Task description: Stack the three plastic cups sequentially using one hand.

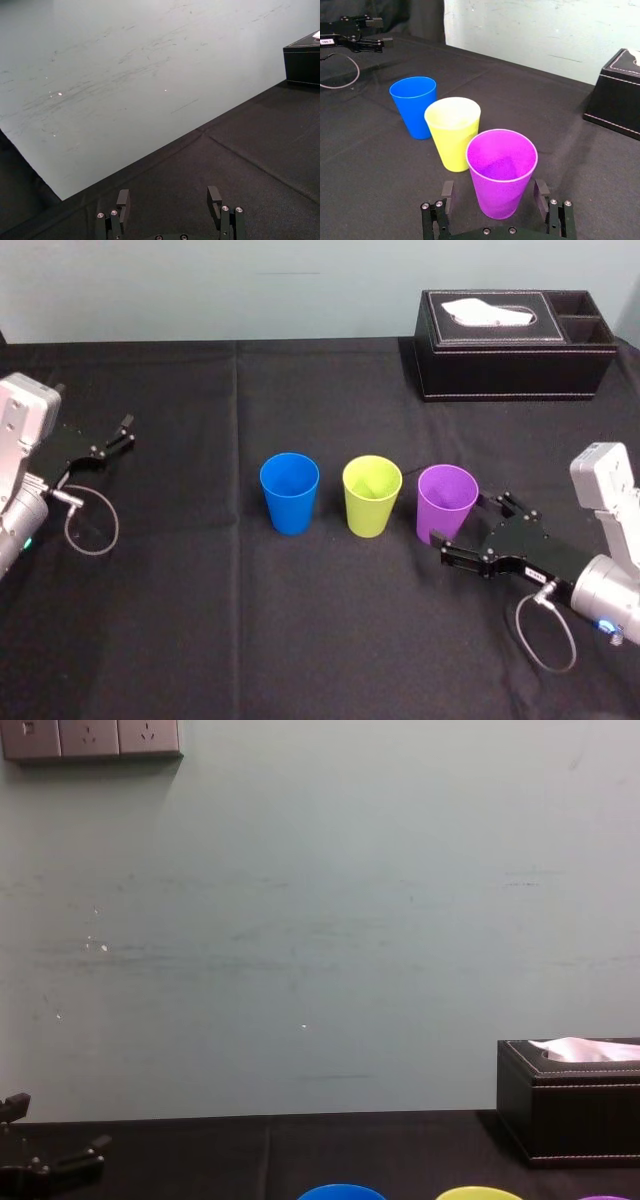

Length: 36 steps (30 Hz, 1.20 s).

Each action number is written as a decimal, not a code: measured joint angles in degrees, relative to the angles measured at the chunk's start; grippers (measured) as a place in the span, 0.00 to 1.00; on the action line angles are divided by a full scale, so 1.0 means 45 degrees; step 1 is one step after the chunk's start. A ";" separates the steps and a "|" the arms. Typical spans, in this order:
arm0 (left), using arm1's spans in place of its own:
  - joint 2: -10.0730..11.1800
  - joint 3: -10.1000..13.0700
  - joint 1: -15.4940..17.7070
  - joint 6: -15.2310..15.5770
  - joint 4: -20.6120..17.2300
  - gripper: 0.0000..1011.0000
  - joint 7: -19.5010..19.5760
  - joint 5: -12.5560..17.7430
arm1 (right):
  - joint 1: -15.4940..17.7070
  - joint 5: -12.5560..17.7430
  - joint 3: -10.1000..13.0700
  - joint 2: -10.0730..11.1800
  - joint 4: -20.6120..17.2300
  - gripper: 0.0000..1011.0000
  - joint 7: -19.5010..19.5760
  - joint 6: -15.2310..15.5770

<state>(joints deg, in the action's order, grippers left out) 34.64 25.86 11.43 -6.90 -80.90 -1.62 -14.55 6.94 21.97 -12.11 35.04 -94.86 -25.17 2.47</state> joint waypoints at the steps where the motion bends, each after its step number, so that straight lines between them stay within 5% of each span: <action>1: 0.0000 0.0001 0.0000 0.0000 0.0000 1.00 0.0000 0.0000 | -0.0072 -0.0028 -0.0046 -0.0025 0.0046 0.99 -0.0014 0.0023; 36: 0.0001 0.0000 0.0000 0.0000 0.0000 1.00 -0.0001 0.0000 | -0.0788 -0.0103 -0.0409 -0.0542 0.0730 0.99 0.0116 0.0092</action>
<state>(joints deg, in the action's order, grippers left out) 34.65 25.86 11.43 -6.91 -80.90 -1.62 -14.55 3.39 21.50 -13.95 32.60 -91.58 -24.65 2.88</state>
